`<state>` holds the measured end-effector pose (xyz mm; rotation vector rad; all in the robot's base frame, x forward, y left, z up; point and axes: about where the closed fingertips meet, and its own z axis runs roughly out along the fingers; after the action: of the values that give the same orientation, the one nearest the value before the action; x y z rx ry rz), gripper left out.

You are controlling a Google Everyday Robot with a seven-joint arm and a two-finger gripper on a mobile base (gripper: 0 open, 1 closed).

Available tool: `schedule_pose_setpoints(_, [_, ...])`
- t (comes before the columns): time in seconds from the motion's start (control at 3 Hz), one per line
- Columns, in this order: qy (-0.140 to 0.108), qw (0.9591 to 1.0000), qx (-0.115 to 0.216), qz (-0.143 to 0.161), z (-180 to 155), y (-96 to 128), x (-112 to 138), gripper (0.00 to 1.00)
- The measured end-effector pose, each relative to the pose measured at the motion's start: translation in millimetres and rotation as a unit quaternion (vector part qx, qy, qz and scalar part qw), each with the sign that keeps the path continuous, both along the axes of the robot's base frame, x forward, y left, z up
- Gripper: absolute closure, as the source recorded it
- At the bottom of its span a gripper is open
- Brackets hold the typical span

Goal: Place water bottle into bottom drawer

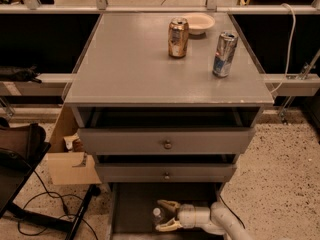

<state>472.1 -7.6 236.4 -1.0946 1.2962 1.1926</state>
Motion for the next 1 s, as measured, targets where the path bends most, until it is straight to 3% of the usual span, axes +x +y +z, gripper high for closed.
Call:
schedule_pose_setpoints(0.67, [0.0,1.0,0.0,0.0,0.1,0.3,-0.1,0.0])
schedule_pose_setpoints(1.0, [-0.016,0.9997,-0.014,0.011,19.0,-13.8,-11.4,0.0])
